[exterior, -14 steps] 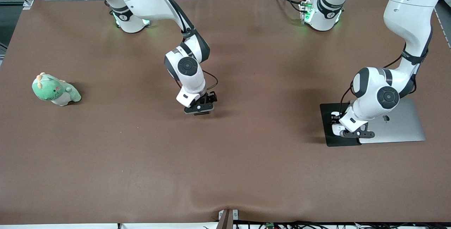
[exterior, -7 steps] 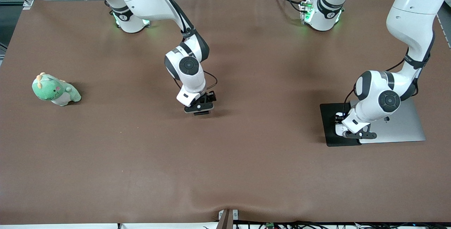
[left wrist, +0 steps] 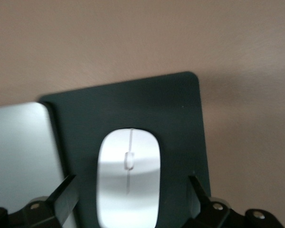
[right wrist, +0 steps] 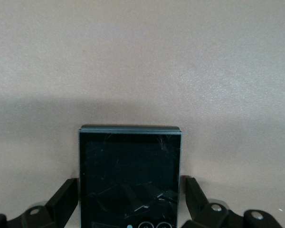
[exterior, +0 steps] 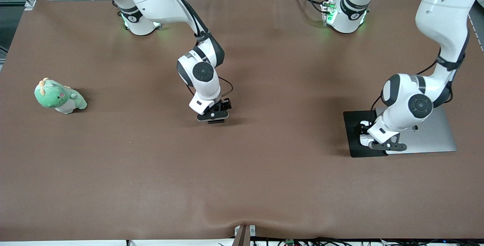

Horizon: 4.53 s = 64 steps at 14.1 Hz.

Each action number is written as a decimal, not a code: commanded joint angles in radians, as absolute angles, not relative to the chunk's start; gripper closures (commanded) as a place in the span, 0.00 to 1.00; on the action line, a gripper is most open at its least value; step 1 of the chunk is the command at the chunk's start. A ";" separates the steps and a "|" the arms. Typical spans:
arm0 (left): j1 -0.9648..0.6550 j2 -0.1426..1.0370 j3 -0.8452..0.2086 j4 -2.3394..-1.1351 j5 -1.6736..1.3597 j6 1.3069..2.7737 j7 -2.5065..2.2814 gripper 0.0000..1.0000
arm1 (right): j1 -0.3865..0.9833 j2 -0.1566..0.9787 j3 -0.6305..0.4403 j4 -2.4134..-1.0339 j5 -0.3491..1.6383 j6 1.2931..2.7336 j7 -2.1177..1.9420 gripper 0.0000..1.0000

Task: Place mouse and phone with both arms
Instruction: 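Lower the mouse onto the pad while the right gripper grasps the phone, then raise the left gripper away while the right gripper carries the phone, then lower the black phone beside the green plush toy with the right gripper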

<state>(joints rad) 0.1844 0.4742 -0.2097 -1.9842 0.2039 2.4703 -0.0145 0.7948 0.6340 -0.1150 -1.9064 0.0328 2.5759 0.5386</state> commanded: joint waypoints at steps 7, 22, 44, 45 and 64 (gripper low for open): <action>0.192 0.094 -0.314 -2.010 0.086 2.165 -0.024 0.00 | 0.792 0.632 -0.115 -1.871 0.021 2.559 0.560 1.00; 0.085 -0.046 -0.294 -1.675 -0.055 1.617 -0.034 0.00 | 0.390 0.224 -0.117 -1.819 0.034 1.982 0.246 1.00; -0.201 0.037 0.012 -1.525 -0.046 1.562 -0.035 0.00 | -0.138 0.202 -0.117 -2.253 0.114 2.381 -0.339 1.00; -0.201 0.037 0.012 -1.523 -0.048 1.562 -0.046 0.00 | -0.134 0.202 -0.117 -2.281 0.114 2.419 -0.341 1.00; -0.204 0.002 0.003 -1.560 -0.072 1.574 -0.095 0.00 | -0.127 0.233 -0.114 -2.520 0.114 2.772 -0.284 0.99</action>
